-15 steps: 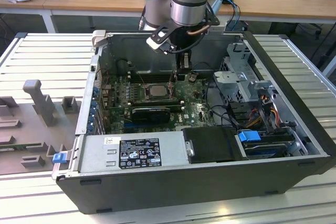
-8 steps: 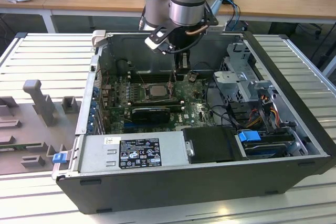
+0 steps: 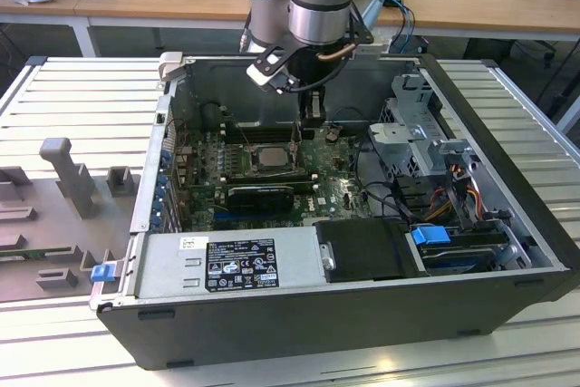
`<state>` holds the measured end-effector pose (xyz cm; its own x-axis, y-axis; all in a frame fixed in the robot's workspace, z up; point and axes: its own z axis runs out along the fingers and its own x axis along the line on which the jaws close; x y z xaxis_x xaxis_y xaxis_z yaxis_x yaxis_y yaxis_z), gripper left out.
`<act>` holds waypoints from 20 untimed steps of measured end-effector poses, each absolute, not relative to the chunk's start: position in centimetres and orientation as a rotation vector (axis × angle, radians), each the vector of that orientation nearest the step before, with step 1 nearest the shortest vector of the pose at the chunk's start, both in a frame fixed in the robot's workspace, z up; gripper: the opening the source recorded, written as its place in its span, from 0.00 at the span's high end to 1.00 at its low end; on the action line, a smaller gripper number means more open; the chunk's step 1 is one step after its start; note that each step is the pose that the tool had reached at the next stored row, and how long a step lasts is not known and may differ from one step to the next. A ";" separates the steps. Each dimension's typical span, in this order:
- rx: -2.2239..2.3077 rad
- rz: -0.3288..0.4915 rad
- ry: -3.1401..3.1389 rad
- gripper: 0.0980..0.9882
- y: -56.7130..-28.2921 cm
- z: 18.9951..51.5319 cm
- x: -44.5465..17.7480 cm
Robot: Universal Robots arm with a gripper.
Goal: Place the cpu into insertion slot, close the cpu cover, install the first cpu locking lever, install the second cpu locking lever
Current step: 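Close the cpu cover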
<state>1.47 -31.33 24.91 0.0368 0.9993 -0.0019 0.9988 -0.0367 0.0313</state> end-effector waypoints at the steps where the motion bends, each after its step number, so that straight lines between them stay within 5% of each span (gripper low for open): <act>1: 2.245 0.032 2.163 0.99 -31.3 24.9 1.4; 20: 2.245 0.032 2.163 0.99 -31.3 24.9 0.0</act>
